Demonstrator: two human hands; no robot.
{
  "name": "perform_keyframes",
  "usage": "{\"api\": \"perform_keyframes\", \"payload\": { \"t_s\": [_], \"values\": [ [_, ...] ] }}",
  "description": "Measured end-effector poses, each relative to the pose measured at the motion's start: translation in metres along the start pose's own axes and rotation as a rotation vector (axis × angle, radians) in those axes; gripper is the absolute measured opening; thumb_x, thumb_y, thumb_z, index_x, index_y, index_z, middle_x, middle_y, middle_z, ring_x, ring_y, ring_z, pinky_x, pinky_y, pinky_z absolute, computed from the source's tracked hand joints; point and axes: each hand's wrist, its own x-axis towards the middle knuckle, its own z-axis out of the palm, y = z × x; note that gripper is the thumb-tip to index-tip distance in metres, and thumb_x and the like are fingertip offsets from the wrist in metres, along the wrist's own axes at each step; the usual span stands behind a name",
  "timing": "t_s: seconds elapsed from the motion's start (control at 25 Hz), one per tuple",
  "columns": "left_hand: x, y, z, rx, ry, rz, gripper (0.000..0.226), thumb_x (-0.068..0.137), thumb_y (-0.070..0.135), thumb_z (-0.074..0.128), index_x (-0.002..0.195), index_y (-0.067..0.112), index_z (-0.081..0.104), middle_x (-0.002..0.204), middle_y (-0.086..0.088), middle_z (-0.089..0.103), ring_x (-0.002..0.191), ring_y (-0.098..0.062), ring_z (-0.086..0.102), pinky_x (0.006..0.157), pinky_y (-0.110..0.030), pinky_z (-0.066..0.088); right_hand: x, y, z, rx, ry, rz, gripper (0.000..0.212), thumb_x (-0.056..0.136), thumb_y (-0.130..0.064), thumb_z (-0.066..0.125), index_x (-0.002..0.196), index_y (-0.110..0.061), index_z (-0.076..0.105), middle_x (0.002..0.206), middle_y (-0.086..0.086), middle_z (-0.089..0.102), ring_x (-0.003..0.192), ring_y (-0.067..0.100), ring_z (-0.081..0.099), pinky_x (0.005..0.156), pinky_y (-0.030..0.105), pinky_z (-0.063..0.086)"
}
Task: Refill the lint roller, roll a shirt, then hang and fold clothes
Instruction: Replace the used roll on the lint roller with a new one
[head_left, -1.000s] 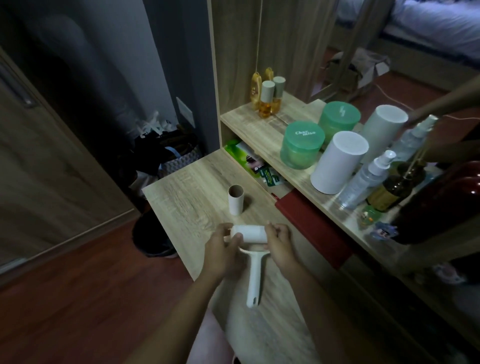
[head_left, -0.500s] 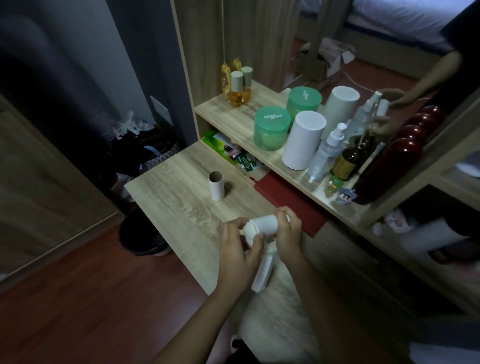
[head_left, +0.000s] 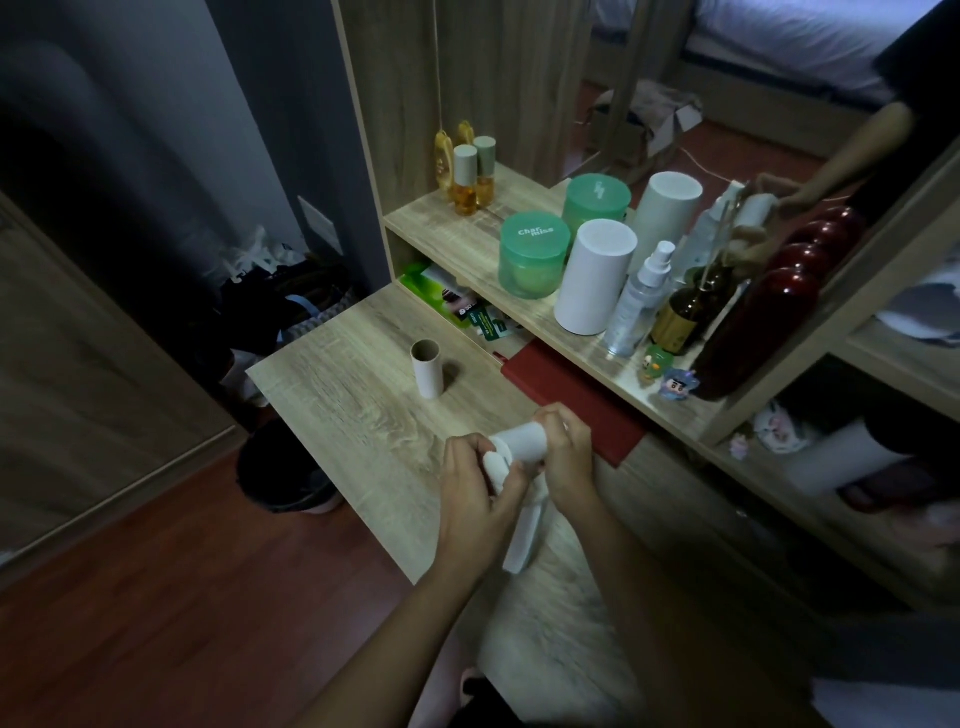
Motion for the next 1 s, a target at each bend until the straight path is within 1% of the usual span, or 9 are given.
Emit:
{"api": "perform_keyframes", "payload": {
  "t_s": [0.12,0.16,0.28,0.4,0.48,0.6,0.72,0.88,1.0],
  "values": [
    [0.0,0.003,0.003,0.041,0.031,-0.025,0.06,0.08,0.046,0.051,0.131,0.017,0.04,0.109,0.001,0.043,0.095,0.003,0.043,0.084,-0.01,0.039,-0.002,-0.002,-0.001,-0.011,0.04,-0.007,0.017,0.074,-0.029,0.048,0.071,-0.014,0.056,0.077,0.007,0.058,0.073,0.022,0.059,0.059,0.032,0.048],
    [0.0,0.003,0.004,0.04,0.031,-0.047,0.062,0.084,0.041,0.053,0.137,0.013,0.037,0.114,0.001,0.041,0.097,0.008,0.042,0.086,-0.007,0.037,-0.003,-0.004,-0.002,-0.015,0.055,-0.024,0.018,0.074,-0.029,0.048,0.074,-0.013,0.056,0.078,0.006,0.059,0.072,0.019,0.059,0.056,0.029,0.048],
    [-0.002,0.001,0.004,-0.009,0.033,-0.107,0.048,0.092,0.021,0.055,0.137,0.012,0.042,0.12,0.0,0.041,0.099,0.011,0.045,0.091,-0.019,0.044,-0.007,-0.006,-0.002,-0.073,0.064,-0.095,0.024,0.074,-0.03,0.047,0.08,-0.008,0.057,0.079,0.006,0.059,0.071,0.016,0.059,0.053,0.025,0.047],
    [-0.001,0.001,0.005,0.024,0.048,-0.08,0.047,0.095,0.026,0.05,0.139,0.012,0.041,0.123,0.001,0.043,0.1,0.008,0.045,0.087,0.001,0.033,-0.01,0.0,0.002,-0.066,0.07,-0.055,0.024,0.075,-0.034,0.047,0.079,-0.012,0.056,0.083,0.009,0.06,0.077,0.022,0.061,0.058,0.032,0.051],
    [0.001,-0.001,0.007,0.084,0.059,-0.033,0.05,0.095,0.034,0.047,0.139,0.01,0.04,0.125,-0.002,0.048,0.106,0.003,0.042,0.087,0.004,0.027,-0.012,0.005,0.004,-0.023,0.075,-0.007,0.017,0.074,-0.035,0.048,0.075,-0.02,0.055,0.083,0.008,0.06,0.078,0.024,0.061,0.063,0.038,0.051],
    [0.001,-0.005,0.01,0.15,0.057,0.034,0.049,0.095,0.034,0.045,0.136,0.006,0.043,0.124,-0.009,0.054,0.11,-0.006,0.047,0.093,0.0,0.026,-0.017,0.01,0.006,0.025,0.078,0.048,0.014,0.079,-0.031,0.048,0.071,-0.023,0.056,0.08,0.007,0.061,0.077,0.025,0.06,0.064,0.038,0.049],
    [0.001,-0.009,0.016,0.201,0.081,0.092,0.05,0.094,0.034,0.041,0.131,0.003,0.049,0.124,-0.016,0.057,0.114,-0.018,0.053,0.097,-0.004,0.027,-0.021,0.012,0.007,0.094,0.095,0.097,0.021,0.09,-0.016,0.046,0.072,-0.018,0.056,0.079,0.008,0.059,0.076,0.024,0.058,0.063,0.033,0.046],
    [0.001,-0.01,0.015,0.172,0.129,0.076,0.047,0.096,0.032,0.044,0.134,0.005,0.046,0.135,-0.013,0.053,0.122,-0.005,0.041,0.1,-0.002,0.023,-0.024,0.011,0.006,0.028,0.065,0.049,0.023,0.092,-0.015,0.045,0.072,-0.019,0.054,0.082,0.009,0.06,0.077,0.023,0.059,0.061,0.028,0.046],
    [0.006,-0.016,0.011,0.099,0.087,-0.056,0.05,0.096,0.03,0.048,0.14,0.01,0.039,0.136,-0.008,0.053,0.123,-0.006,0.045,0.103,-0.019,0.035,-0.016,0.01,-0.001,-0.161,-0.008,-0.033,0.016,0.092,-0.028,0.045,0.078,-0.027,0.052,0.089,0.006,0.062,0.086,0.024,0.062,0.063,0.028,0.049]
  ]
}}
